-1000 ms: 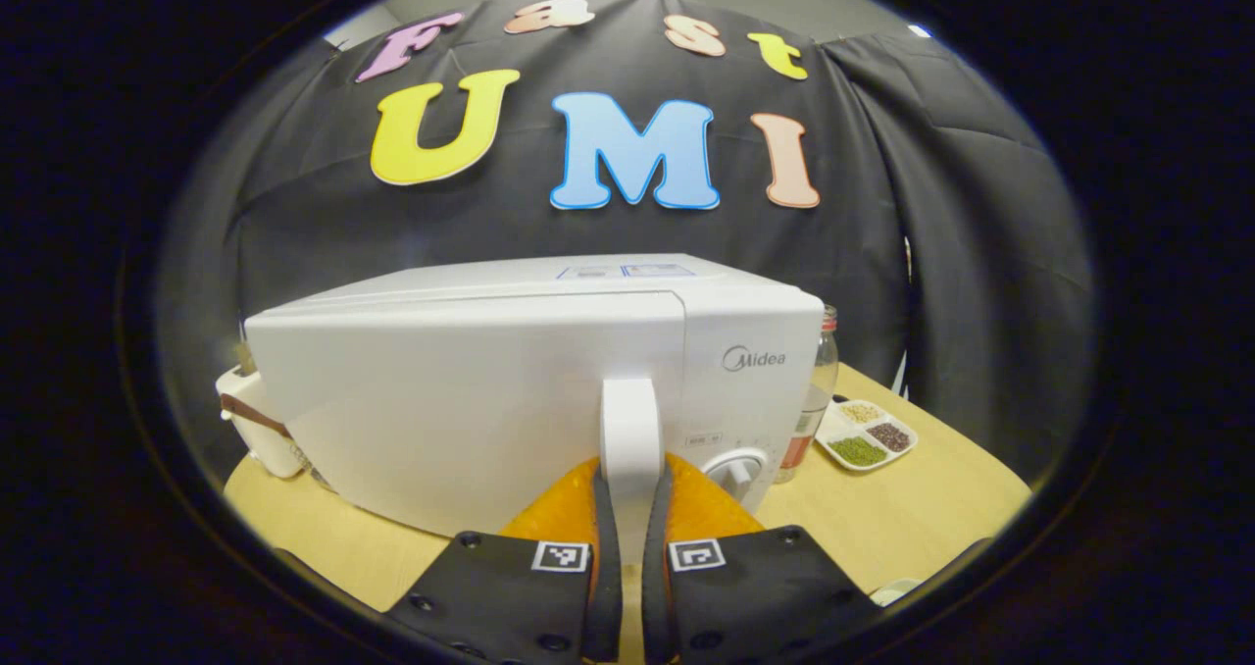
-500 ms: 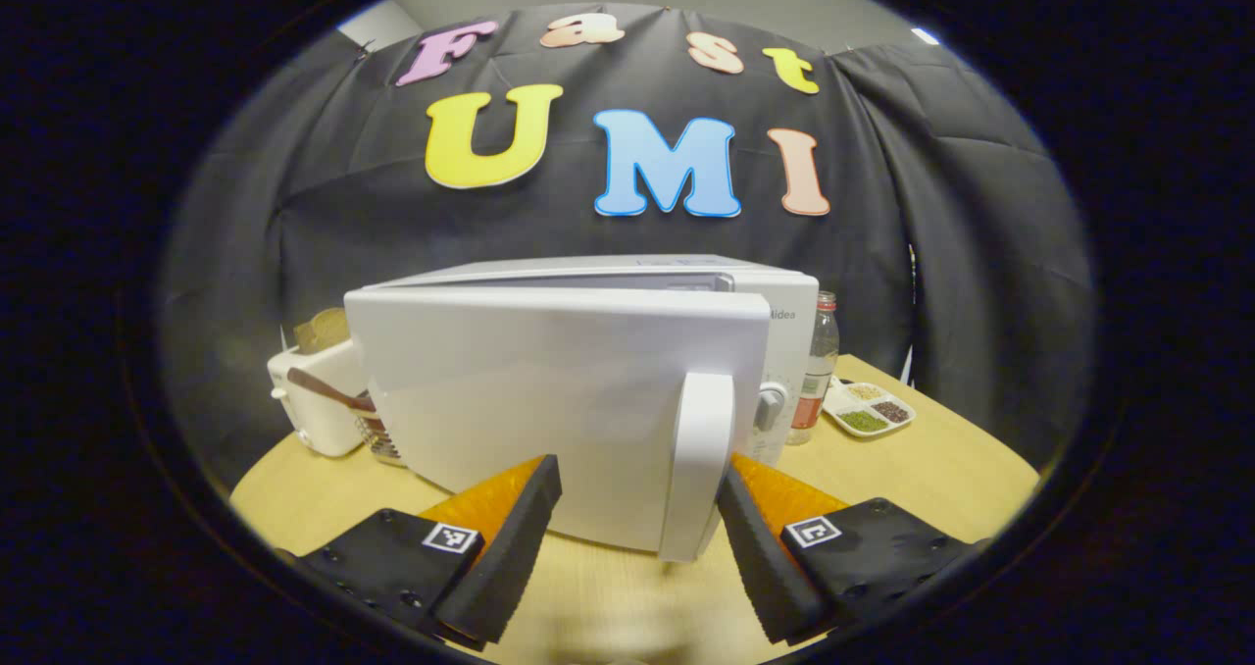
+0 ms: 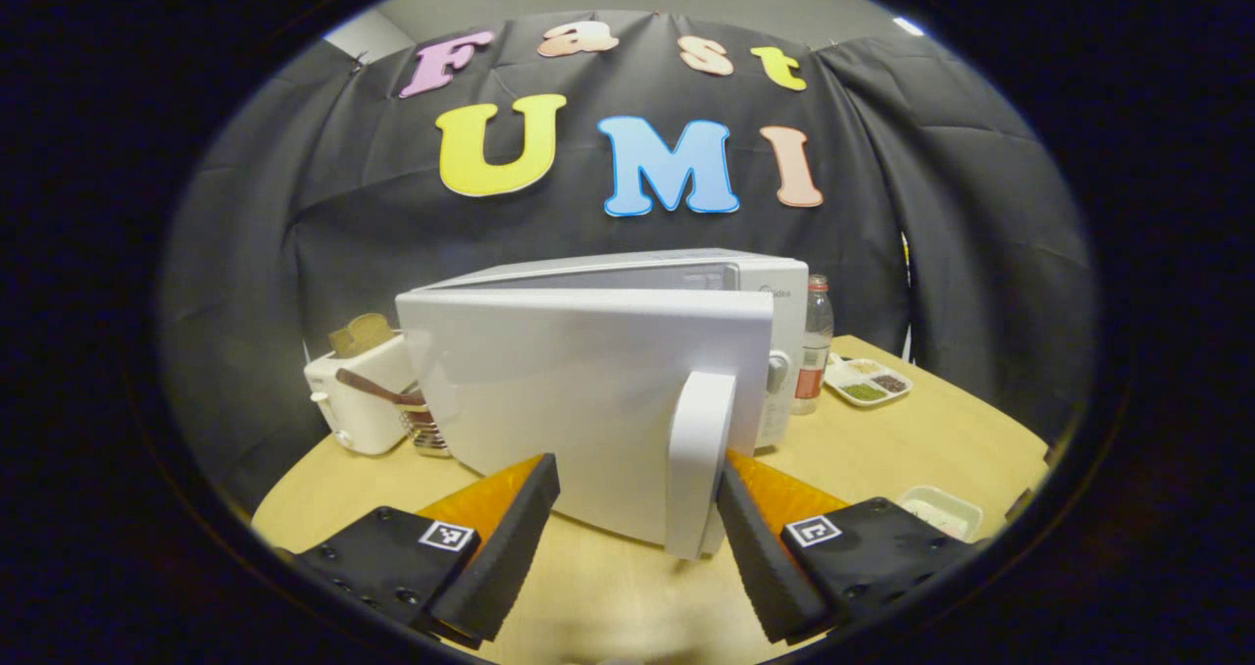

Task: Open the microwave oven with the left hand, put the food in, and close the microwave oven.

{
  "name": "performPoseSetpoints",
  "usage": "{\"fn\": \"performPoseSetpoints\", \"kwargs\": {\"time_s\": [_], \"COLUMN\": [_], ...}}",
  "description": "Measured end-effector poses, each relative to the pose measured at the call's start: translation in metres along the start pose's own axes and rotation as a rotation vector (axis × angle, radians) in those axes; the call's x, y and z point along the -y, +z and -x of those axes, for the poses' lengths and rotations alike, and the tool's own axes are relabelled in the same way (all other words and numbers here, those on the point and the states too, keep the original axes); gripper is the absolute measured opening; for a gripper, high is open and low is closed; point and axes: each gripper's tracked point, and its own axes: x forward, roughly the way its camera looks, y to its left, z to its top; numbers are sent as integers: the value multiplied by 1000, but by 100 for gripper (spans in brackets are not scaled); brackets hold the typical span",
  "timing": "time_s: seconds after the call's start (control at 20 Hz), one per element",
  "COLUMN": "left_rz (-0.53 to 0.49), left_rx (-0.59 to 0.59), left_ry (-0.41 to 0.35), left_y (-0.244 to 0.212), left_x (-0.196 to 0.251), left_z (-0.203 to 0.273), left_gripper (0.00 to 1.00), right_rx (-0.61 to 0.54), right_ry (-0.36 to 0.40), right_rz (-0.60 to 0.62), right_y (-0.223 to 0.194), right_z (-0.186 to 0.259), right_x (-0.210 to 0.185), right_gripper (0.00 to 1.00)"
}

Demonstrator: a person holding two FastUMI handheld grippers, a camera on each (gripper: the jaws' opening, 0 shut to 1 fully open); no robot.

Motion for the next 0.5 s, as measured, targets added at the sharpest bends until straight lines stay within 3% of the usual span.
{"fn": "performPoseSetpoints", "kwargs": {"time_s": [0.3,0.5], "left_rz": [-12,-23], "left_rx": [-29,-36], "left_ry": [63,149], "left_y": [-18,-26], "left_x": [-58,-115], "left_z": [60,99], "left_gripper": [99,100], "right_rx": [6,-2], "right_ry": [109,188], "right_rz": [0,9], "right_y": [-4,-15], "right_z": [-2,-5], "right_x": [-52,-88], "right_gripper": [97,97]}}
